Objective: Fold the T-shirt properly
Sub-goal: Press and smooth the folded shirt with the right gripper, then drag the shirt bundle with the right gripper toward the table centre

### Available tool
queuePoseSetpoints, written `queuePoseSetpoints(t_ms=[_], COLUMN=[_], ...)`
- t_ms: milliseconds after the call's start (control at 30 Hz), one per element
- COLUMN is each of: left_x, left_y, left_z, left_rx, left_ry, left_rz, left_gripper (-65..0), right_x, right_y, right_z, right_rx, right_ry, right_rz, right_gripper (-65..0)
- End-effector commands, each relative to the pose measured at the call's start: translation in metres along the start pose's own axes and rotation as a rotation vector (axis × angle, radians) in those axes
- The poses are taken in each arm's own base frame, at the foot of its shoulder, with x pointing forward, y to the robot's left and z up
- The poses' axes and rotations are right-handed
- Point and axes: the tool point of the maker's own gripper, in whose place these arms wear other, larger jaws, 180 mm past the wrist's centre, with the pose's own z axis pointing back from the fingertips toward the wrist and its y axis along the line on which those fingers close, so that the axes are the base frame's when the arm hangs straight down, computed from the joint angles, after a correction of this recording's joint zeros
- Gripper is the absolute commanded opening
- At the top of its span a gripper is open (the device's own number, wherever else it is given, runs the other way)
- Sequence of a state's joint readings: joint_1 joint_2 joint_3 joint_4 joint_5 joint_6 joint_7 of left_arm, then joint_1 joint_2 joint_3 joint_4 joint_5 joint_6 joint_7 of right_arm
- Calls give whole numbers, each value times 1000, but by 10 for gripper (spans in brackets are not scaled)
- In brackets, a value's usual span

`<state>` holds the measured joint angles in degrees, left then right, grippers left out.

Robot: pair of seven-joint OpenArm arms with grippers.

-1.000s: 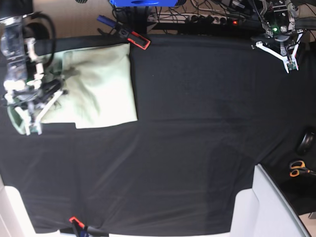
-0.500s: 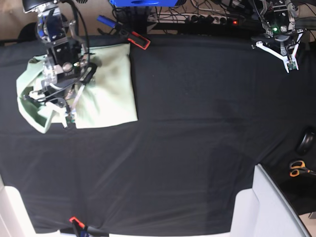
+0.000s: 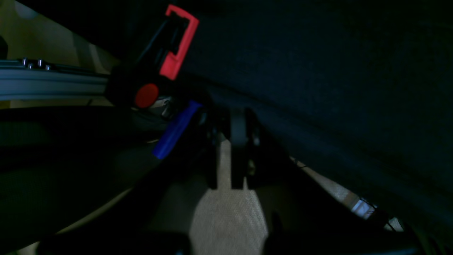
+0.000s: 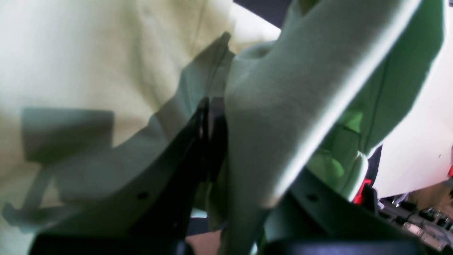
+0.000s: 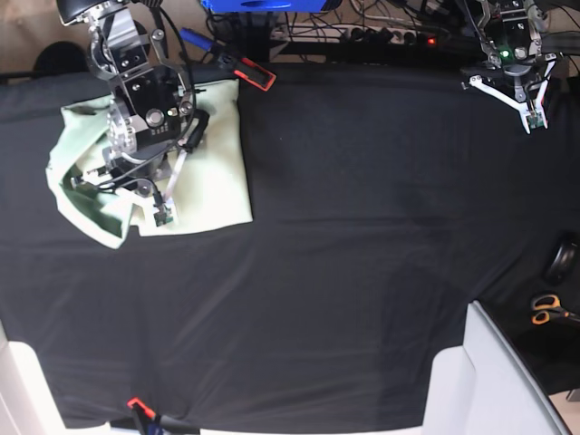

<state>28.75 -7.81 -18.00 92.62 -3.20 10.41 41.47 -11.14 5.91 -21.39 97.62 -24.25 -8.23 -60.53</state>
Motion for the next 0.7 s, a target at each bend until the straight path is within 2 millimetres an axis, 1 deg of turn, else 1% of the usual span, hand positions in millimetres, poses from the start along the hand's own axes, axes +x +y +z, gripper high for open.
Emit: queuePoseSetpoints(t_ms=[0, 233, 367, 433, 667], left_x=[9, 8, 8, 8, 8], left_y=[8, 8, 8, 8, 8], left_z=[1, 1, 1, 1, 1], left_rx=[22, 22, 22, 22, 22], left_ry=[-32, -31, -31, -31, -31], left_rz=[-7, -8, -8, -8, -8], left_gripper=[-600, -600, -600, -600, -600], right_x=[12, 20, 19, 20, 24], right_y=[-2, 24, 31, 38, 48], right_z=[4, 13, 16, 19, 23], right_rx=[-9, 45, 59, 73, 94], right_ry=[-37, -59, -49, -57, -62], right_rz=[-19, 6, 22, 39, 34], right_gripper=[-647, -647, -647, -647, -647])
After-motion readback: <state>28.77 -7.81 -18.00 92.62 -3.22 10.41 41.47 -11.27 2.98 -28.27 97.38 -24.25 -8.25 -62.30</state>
